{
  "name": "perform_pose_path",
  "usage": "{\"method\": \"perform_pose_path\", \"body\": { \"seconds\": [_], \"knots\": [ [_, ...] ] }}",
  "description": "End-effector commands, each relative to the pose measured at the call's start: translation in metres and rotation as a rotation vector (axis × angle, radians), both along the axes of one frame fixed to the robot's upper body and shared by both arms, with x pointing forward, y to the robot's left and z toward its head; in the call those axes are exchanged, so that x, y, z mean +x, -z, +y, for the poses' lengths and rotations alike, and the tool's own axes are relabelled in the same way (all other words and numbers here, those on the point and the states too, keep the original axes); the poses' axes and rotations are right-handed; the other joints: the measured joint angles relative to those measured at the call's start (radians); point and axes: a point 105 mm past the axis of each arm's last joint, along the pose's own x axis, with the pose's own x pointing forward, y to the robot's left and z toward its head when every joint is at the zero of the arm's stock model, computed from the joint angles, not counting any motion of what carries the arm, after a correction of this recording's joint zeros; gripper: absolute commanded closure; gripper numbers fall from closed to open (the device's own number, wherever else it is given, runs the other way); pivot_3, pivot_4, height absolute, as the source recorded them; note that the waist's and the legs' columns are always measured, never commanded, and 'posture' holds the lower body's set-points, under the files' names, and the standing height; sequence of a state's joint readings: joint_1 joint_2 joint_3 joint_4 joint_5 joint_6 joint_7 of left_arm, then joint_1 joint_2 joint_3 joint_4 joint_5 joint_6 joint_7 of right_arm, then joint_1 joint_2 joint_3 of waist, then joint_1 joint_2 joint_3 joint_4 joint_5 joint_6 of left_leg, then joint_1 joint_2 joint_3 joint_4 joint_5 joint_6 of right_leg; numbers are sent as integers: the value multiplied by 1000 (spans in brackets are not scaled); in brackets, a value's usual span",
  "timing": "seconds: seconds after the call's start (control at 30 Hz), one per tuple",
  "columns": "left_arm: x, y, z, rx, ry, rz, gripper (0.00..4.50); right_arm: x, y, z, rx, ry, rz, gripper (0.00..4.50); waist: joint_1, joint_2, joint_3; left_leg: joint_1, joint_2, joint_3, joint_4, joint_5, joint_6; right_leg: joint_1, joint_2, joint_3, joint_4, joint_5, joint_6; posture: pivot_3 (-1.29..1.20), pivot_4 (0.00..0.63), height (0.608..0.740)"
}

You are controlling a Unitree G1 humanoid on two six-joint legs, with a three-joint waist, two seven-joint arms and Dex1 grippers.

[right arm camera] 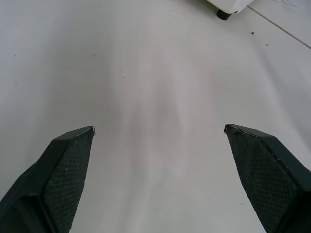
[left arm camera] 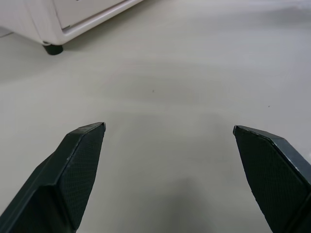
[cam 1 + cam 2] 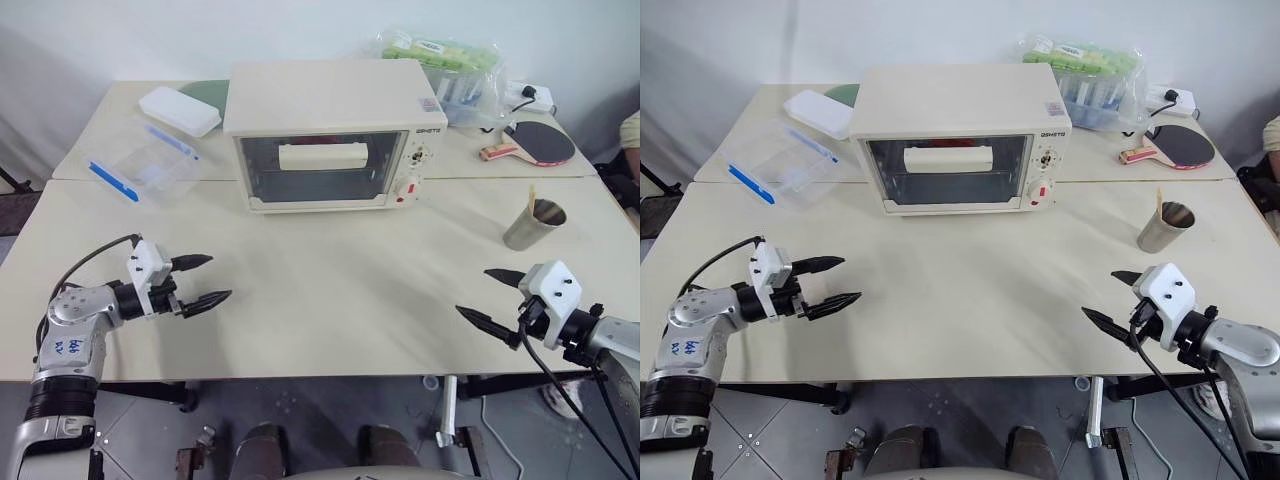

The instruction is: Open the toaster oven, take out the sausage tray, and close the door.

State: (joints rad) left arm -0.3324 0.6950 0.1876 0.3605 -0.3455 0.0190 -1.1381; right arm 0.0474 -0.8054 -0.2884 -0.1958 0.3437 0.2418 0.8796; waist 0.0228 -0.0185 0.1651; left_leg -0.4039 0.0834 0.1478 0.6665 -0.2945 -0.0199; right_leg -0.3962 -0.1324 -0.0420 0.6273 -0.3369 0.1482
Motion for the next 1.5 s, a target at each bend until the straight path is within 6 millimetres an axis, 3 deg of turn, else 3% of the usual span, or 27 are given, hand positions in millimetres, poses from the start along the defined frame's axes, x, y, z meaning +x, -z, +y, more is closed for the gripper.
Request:
{"method": "perform_pose_path", "body": {
  "seconds": [0.03, 0.13, 0.3, 0.43, 0.63, 0.8, 1.0, 1.3, 1.5],
  "knots": [
    [-1, -7, -2, 0, 17, -22, 0, 0, -15, 7, -14, -28, -54, 21, 0, 0, 0, 0, 0, 0, 0, 0, 0, 0, 0, 0, 0, 0, 0, 0, 150, 740],
    [4, -9, 0, -23, -19, -15, 0, 2, -22, 14, 0, -44, -69, 21, 0, 0, 0, 0, 0, 0, 0, 0, 0, 0, 0, 0, 0, 0, 0, 0, 150, 740],
    [15, -32, 2, -109, -76, -68, 0, 6, -44, 44, 73, -117, -49, 21, 0, 0, 0, 0, 0, 0, 0, 0, 0, 0, 0, 0, 1, 0, 0, 0, 150, 740],
    [18, -48, -2, -183, -62, -125, 0, 16, -57, 85, 145, -224, 7, 21, -1, 0, 0, 0, 0, -1, 1, 0, 0, 0, 0, -1, 1, 0, 0, 0, 150, 740],
    [15, -60, -7, -254, -42, -197, 0, 57, -86, 129, 217, -316, -35, 21, -16, 0, 0, -1, 1, 0, 0, 0, 0, -1, 0, -4, 1, 0, 0, 0, 150, 740],
    [11, -65, -10, -290, -43, -216, 0, 93, -112, 146, 218, -342, -101, 21, -26, 0, 0, -1, 1, 0, 0, 0, 0, -2, -2, -9, 1, 0, 0, 0, 150, 740],
    [7, -75, -8, -332, -62, -268, 0, 114, -128, 153, 191, -375, -151, 21, -37, 0, 0, -1, 1, 1, -1, 0, 0, -3, -3, -10, 1, 0, 0, 0, 150, 740],
    [6, -91, 1, -358, -133, -347, 0, 123, -137, 182, 177, -500, -168, 21, -63, 0, 0, -1, 1, 1, -2, 0, 0, -3, -5, -17, 2, 0, 0, 0, 150, 740],
    [1, -101, 4, -372, -159, -366, 0, 117, -148, 194, 172, -580, -170, 21, -78, 0, 0, -1, 1, 1, -3, 0, -1, -4, -7, -22, 3, 0, 0, 0, 150, 740]
  ]
}}
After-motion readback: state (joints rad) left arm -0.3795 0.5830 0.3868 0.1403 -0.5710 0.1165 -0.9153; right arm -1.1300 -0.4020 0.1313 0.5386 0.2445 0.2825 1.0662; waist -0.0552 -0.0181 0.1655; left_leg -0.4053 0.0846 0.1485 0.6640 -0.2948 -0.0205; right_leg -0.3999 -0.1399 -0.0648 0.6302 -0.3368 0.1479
